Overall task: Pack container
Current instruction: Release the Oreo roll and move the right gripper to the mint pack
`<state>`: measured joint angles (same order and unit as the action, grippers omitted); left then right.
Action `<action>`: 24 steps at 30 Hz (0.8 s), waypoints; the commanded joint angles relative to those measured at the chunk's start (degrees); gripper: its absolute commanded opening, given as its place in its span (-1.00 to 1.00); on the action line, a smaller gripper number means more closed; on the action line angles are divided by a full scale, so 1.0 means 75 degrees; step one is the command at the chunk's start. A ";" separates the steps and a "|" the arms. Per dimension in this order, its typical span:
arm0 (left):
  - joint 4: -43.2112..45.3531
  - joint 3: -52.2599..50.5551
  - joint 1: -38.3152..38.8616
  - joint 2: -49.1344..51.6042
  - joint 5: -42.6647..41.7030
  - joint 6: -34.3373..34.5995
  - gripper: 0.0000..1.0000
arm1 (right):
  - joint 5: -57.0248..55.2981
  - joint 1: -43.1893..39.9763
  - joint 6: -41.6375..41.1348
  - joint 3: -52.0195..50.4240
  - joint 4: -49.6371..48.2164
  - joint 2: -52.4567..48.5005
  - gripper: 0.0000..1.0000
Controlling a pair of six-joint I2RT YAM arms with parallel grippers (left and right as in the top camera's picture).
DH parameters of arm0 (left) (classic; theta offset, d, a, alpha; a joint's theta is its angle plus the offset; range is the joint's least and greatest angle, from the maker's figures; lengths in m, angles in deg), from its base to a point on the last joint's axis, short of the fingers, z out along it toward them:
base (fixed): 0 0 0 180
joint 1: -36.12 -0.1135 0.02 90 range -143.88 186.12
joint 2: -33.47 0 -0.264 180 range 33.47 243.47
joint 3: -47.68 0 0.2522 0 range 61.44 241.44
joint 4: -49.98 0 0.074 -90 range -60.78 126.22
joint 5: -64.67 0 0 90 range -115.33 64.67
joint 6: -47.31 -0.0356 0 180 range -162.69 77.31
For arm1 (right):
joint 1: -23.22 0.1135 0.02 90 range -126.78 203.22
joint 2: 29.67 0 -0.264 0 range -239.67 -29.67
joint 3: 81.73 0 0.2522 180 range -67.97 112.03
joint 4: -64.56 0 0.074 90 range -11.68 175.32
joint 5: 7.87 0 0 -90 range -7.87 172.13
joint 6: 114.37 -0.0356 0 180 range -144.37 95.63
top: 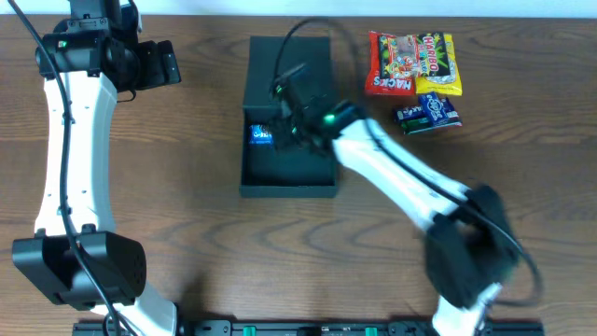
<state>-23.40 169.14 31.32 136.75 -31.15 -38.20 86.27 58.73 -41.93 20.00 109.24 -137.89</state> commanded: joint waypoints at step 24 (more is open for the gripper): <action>-0.0017 0.0032 -0.0020 0.0029 0.0003 0.0029 0.91 | -0.1090 -0.2486 -0.2678 0.0020 -0.0723 0.0335 0.71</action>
<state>-23.46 169.14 31.34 136.75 -31.13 -38.20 76.22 43.76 -53.15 20.08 105.15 -131.27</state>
